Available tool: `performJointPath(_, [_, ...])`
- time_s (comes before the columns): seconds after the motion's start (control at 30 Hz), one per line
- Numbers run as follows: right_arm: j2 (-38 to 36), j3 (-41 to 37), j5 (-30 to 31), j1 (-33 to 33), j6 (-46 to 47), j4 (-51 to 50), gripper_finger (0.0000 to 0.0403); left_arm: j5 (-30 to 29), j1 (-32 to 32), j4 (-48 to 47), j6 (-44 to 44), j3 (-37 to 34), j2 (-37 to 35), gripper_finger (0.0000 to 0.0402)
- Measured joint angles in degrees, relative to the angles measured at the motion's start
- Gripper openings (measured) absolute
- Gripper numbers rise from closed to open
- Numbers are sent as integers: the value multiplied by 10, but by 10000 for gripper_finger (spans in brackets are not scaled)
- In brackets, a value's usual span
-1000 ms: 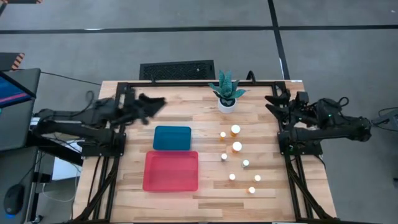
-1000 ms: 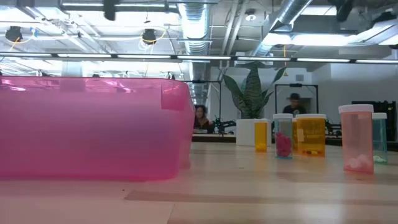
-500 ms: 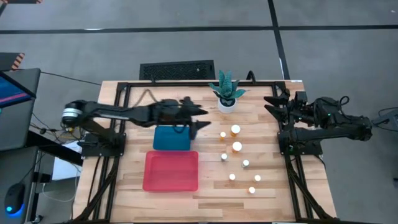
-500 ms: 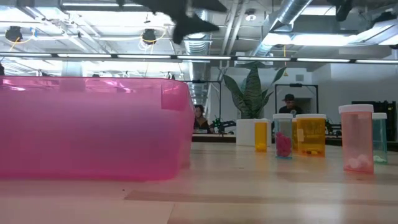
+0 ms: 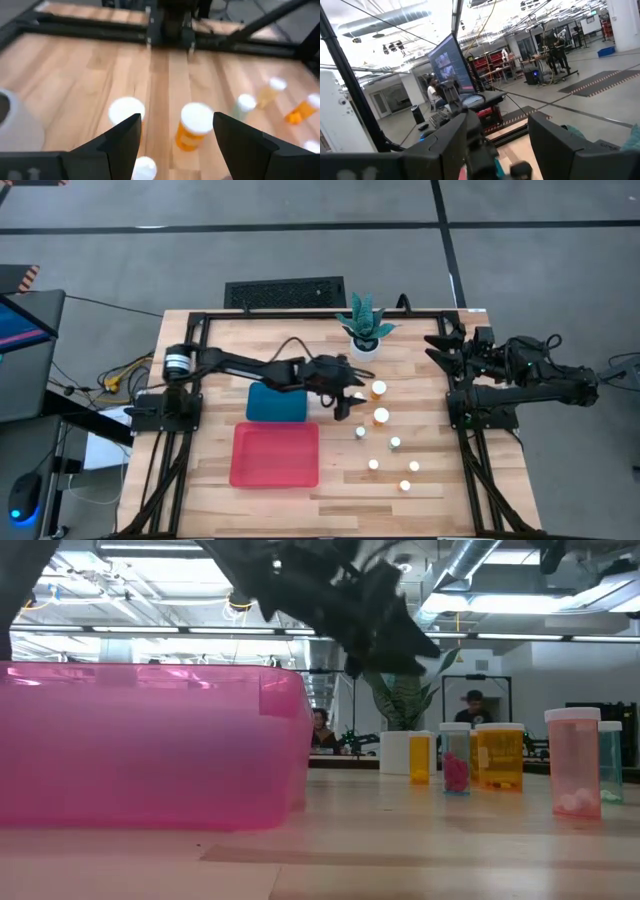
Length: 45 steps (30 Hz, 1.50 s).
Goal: Pick and place medicine bottles into bin by pill shape (circle, oval)
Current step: Put the orange tablet bottle into the blue bin
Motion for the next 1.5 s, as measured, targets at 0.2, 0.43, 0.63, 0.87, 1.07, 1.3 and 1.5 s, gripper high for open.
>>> performJointPath(0.2, [0,0,-2,0,2,0,223,-1,0,-17,39,36,48,239])
performJointPath(0.43, [0,0,-2,0,1,0,223,-56,1,-77,85,39,50,239])
performJointPath(0.63, [0,0,-2,0,0,0,224,-36,1,-83,101,39,58,239])
performJointPath(0.87, [0,0,-2,0,0,-1,224,-31,0,-80,105,39,67,239])
performJointPath(1.07, [0,0,-2,0,0,0,223,-33,1,-72,133,40,68,239])
performJointPath(1.3, [0,0,-2,0,0,-1,223,-27,6,-78,148,39,68,239])
performJointPath(1.5, [0,0,-2,0,0,0,224,-22,10,-67,157,45,83,239])
